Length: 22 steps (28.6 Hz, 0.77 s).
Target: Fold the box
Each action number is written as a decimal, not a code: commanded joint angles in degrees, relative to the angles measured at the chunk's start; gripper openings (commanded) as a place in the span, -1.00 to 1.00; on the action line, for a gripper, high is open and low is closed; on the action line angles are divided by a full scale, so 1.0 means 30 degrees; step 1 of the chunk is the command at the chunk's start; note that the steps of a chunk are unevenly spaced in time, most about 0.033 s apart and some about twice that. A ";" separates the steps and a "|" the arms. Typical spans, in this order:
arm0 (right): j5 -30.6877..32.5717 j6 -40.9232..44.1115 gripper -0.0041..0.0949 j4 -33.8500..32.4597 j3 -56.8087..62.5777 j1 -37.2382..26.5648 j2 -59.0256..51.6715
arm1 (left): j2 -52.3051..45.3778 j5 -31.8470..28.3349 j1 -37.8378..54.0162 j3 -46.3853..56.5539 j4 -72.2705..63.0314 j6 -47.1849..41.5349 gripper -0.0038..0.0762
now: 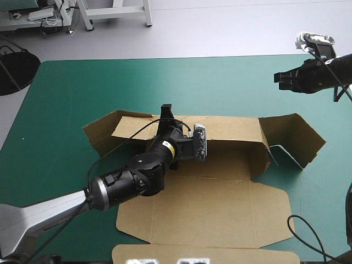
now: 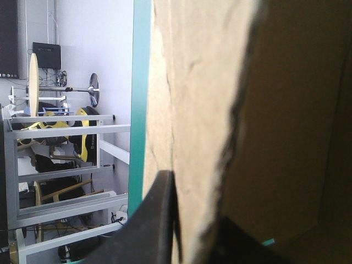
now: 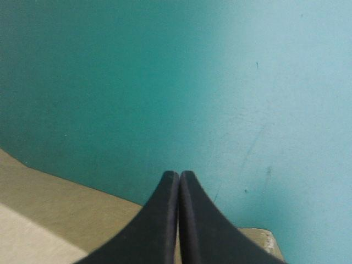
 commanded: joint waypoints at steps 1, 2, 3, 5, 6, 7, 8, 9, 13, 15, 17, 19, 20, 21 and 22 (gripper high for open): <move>0.0161 0.0530 -0.94 -0.0562 -0.0807 -0.0002 0.0760 | -0.0303 -0.0136 0.0006 -0.0066 -0.1307 -0.1470 -0.93; 0.0158 0.0738 -0.94 -0.1129 -0.0807 -0.0002 0.1175 | -0.0303 -0.0136 0.0006 -0.0066 -0.1111 -0.2547 -0.93; 0.0158 0.0738 -0.94 -0.1270 -0.0807 -0.0002 0.1283 | -0.0303 -0.0105 0.0006 -0.0066 -0.0998 -0.3008 -0.93; 0.0158 0.0738 -0.94 -0.1232 -0.0807 -0.0002 0.1322 | -0.0303 -0.0105 0.0006 -0.0066 -0.0664 -0.3798 -0.93; 0.0158 0.0738 -0.94 -0.1271 -0.0807 -0.0002 0.1322 | -0.0303 -0.0105 0.0006 -0.0066 -0.0474 -0.3971 -0.93; 0.0158 0.0738 -0.94 -0.1423 -0.0807 -0.0002 0.1322 | -0.0303 -0.0105 0.0006 -0.0066 -0.0244 -0.4332 -0.93; 0.0199 0.0847 -0.94 -0.1714 -0.0807 -0.0002 0.1322 | -0.0303 -0.0105 0.0006 -0.0066 -0.0059 -0.4702 -0.93; 0.0199 0.0947 -0.94 -0.1872 -0.0667 -0.0002 0.1322 | -0.0303 -0.0105 0.0006 -0.0066 0.0025 -0.4966 -0.93; 0.0199 0.0516 -0.94 -0.1620 0.0974 -0.0002 0.1076 | -0.0303 -0.0061 0.0006 -0.0066 0.0265 -0.5484 -0.93; 0.0199 0.0074 -0.94 -0.1575 0.1791 -0.0002 0.0767 | -0.0303 -0.0061 0.0006 -0.0066 0.0265 -0.5484 -0.93; 0.0199 -0.0243 -0.94 -0.1650 0.2389 -0.0002 0.0433 | -0.0303 -0.0061 0.0006 -0.0066 0.0265 -0.5484 -0.93; 0.0199 -0.0286 -0.94 -0.1650 0.2981 -0.0002 -0.0016 | -0.0269 -0.0061 0.0045 -0.0066 0.0265 -0.5484 -0.93; 0.0199 -0.0364 -0.94 -0.1650 0.3363 -0.0002 -0.0253 | -0.0269 -0.0061 0.0045 -0.0066 0.0295 -0.5484 -0.93; 0.0199 -0.0412 -0.95 -0.1650 0.3891 -0.0002 -0.0515 | -0.0269 -0.0004 0.0045 -0.0066 0.0341 -0.5484 -0.93; 0.0199 -0.0597 -0.95 -0.1650 0.4279 -0.0002 -0.0713 | -0.0269 -0.0013 0.0045 -0.0066 0.0341 -0.5484 -0.93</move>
